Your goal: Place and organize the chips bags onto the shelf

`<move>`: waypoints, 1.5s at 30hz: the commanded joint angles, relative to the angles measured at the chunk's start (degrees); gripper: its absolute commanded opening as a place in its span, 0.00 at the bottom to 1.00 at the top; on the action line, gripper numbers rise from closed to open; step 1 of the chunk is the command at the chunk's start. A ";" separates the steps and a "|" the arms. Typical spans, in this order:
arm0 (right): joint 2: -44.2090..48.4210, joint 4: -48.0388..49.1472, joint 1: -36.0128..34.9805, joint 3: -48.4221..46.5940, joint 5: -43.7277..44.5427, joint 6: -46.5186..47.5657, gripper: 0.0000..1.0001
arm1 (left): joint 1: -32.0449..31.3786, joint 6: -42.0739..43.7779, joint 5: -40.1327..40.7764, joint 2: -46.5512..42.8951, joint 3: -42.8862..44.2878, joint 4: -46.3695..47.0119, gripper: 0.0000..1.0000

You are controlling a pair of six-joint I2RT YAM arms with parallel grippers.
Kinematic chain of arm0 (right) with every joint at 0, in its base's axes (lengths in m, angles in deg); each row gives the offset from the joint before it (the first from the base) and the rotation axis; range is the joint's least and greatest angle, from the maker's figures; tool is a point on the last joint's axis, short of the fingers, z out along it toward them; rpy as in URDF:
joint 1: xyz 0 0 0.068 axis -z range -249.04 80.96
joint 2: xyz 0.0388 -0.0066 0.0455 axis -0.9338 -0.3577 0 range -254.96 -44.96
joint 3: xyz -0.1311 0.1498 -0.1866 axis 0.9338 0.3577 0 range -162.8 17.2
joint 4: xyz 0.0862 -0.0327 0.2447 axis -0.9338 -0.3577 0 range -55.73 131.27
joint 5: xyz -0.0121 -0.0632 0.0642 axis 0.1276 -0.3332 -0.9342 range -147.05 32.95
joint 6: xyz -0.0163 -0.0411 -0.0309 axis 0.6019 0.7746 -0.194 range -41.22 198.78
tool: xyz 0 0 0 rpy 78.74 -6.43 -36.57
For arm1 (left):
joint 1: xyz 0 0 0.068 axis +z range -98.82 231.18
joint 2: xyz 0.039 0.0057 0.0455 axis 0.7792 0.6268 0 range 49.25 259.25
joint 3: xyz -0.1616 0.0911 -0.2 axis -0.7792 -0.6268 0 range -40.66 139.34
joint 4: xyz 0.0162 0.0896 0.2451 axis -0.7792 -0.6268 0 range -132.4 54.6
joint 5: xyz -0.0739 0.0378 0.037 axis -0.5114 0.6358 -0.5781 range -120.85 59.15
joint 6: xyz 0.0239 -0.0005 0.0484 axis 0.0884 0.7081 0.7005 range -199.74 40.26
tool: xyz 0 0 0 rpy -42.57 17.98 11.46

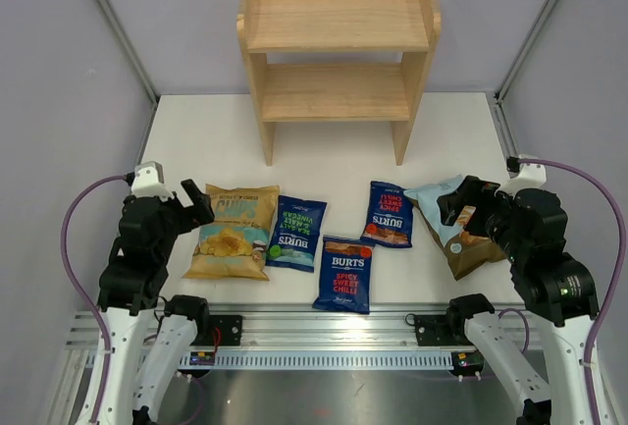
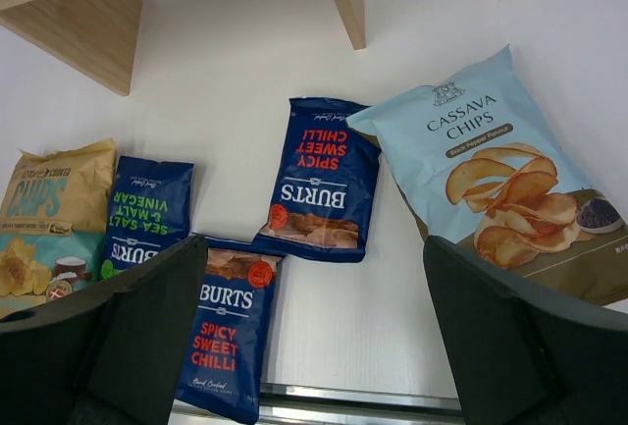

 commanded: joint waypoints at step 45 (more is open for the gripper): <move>1.96 6.27 -0.34 4.99 -27.55 -1.71 0.98 | -26.61 -6.92 -7.28 59.00 2.70 15.99 0.61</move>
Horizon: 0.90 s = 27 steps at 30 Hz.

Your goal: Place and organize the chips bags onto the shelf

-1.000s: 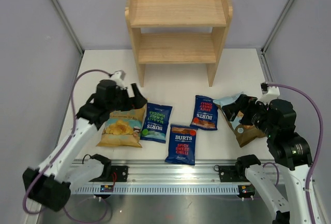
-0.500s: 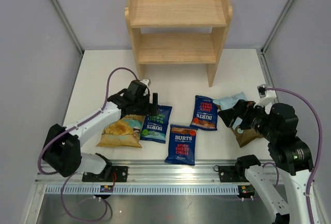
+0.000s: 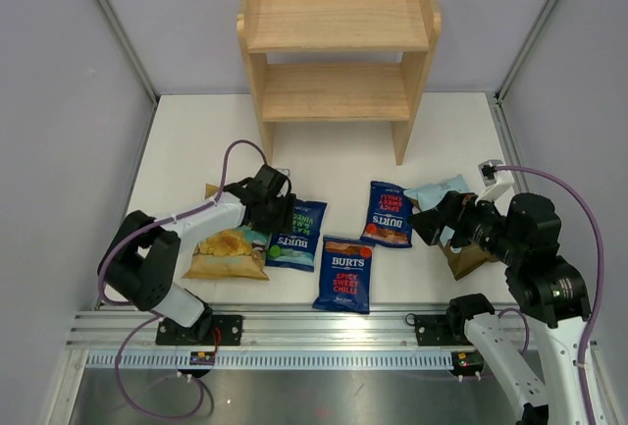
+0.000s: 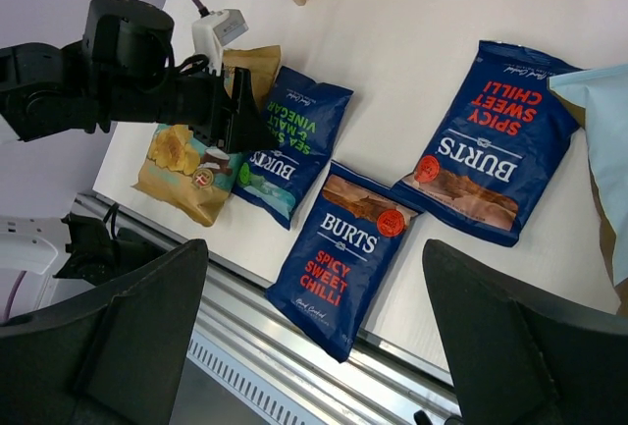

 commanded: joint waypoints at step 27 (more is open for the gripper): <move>-1.71 14.80 -0.29 10.12 -12.46 -6.96 0.95 | -1.90 -15.89 0.34 -17.78 -14.42 19.29 0.00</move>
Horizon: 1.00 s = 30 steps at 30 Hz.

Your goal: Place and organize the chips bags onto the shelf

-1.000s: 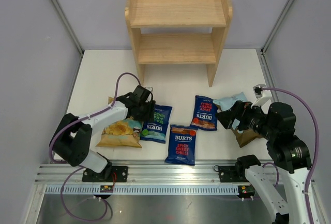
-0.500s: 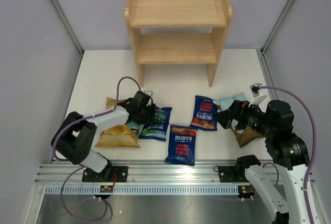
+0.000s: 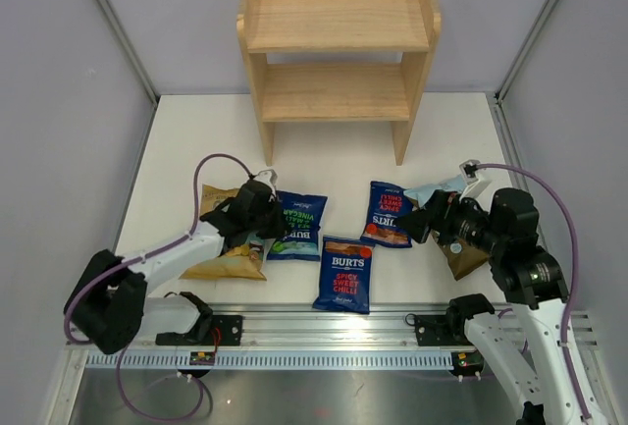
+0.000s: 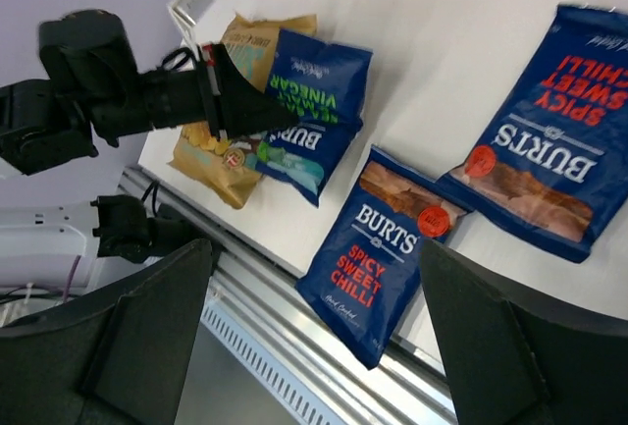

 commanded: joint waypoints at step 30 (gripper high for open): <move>-24.63 73.97 -56.19 17.76 52.87 -8.92 0.88 | -12.89 -45.84 17.78 -36.25 -4.37 15.06 0.00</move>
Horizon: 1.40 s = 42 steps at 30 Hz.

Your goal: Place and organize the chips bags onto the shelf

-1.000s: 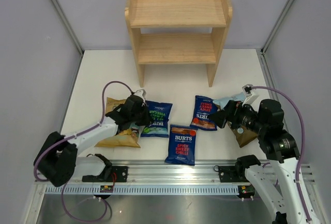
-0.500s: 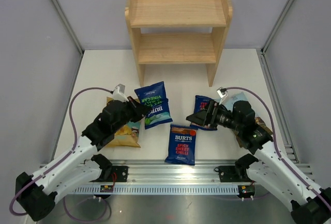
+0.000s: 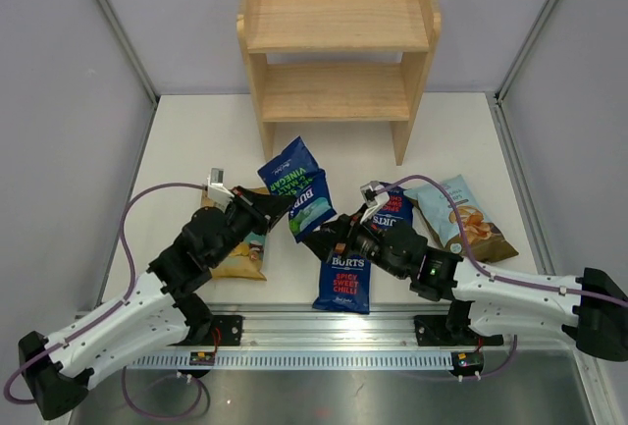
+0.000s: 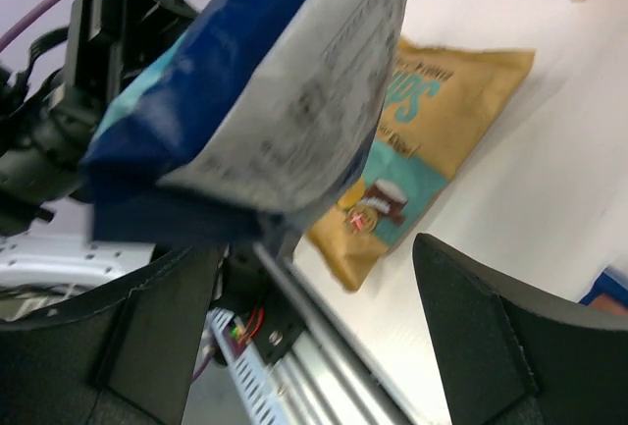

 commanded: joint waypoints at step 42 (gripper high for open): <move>8.84 -17.60 -2.10 -23.95 -17.49 6.75 0.15 | -10.29 26.14 -21.05 -2.84 -11.38 61.62 0.92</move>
